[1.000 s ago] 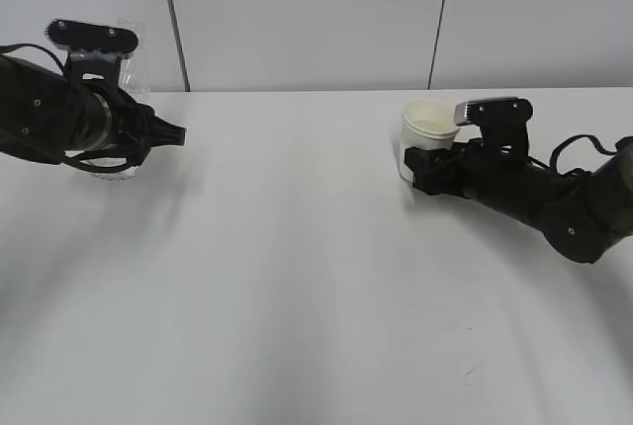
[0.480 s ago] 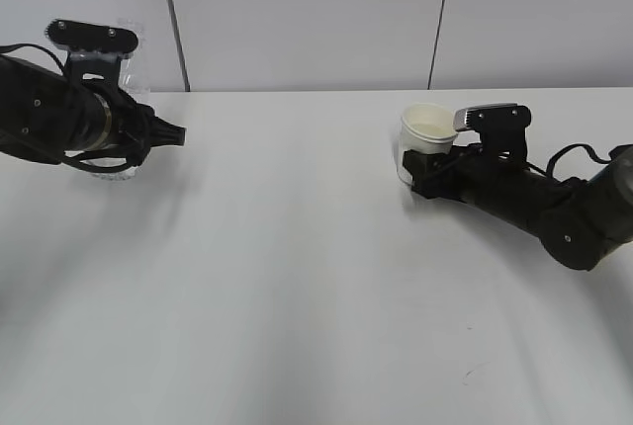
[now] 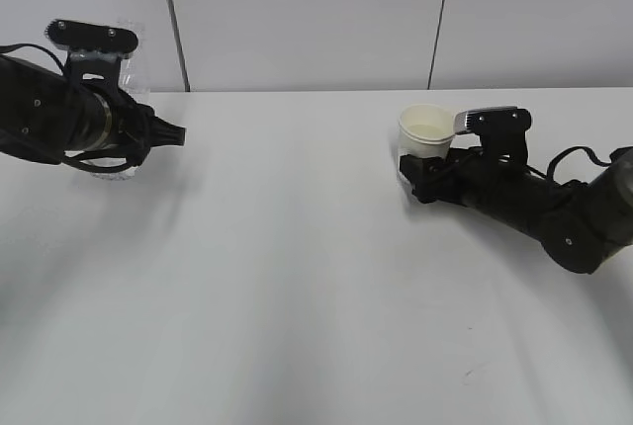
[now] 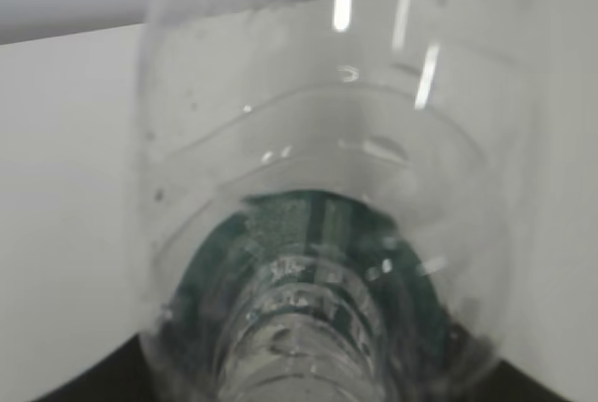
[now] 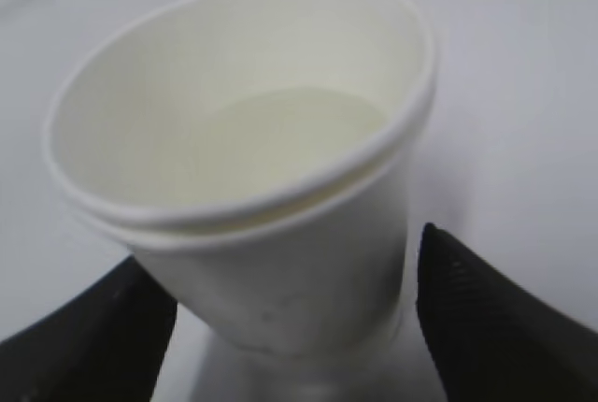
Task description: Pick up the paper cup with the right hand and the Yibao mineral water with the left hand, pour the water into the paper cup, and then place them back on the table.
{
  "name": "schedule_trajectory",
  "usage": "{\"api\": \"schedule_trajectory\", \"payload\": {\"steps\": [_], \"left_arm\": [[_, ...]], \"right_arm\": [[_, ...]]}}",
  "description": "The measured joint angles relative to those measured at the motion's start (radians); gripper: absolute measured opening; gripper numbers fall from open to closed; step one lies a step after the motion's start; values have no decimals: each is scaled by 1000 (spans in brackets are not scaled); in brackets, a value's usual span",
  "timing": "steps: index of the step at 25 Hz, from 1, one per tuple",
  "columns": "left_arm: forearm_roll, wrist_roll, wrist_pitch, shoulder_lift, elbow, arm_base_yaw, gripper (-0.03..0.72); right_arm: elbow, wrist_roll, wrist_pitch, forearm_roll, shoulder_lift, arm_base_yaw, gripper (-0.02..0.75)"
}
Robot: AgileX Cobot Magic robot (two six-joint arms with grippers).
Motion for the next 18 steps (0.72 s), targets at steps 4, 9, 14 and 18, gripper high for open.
{"api": "schedule_trajectory", "payload": {"steps": [4,9,14,18], "left_arm": [[-1,0,0,0,0,0,312],[-1,0,0,0,0,0,312],[-1,0,-1,0,0,0,312],[-1,0,-13,0,0,0,312]], "right_arm": [[24,0,2,2,0,0,619],[52,0,-2,1,-15,0,619],[104,-7,-4,4,-65,0,615],[154,-26,-4,4,-121,0,607]]}}
